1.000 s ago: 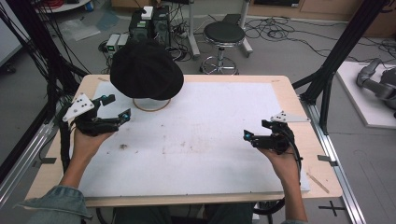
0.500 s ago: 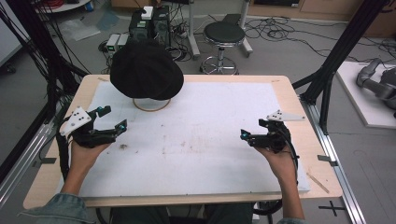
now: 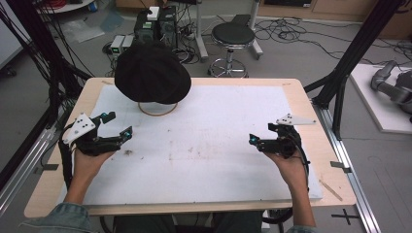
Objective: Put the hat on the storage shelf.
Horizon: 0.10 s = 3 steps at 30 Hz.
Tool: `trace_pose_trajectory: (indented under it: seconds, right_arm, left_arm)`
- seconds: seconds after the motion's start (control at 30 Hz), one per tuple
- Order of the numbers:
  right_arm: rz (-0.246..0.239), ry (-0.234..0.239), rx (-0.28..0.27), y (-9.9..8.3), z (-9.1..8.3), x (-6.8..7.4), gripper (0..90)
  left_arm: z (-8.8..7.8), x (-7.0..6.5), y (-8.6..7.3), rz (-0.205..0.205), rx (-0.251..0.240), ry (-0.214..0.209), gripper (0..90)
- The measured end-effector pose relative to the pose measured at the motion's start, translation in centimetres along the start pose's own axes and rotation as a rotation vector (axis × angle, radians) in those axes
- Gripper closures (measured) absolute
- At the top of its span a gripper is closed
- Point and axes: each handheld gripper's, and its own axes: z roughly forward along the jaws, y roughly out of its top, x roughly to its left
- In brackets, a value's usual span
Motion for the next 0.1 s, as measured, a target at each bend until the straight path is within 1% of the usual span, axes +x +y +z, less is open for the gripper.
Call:
trace_pose_trajectory:
  seconds: [0.1]
  right_arm:
    - [0.001,-0.001,0.002,0.01,0.05,-0.06,11.2]
  left_arm:
    - [-0.01,-0.02,-0.14,0.000,0.003,0.003,16.2]
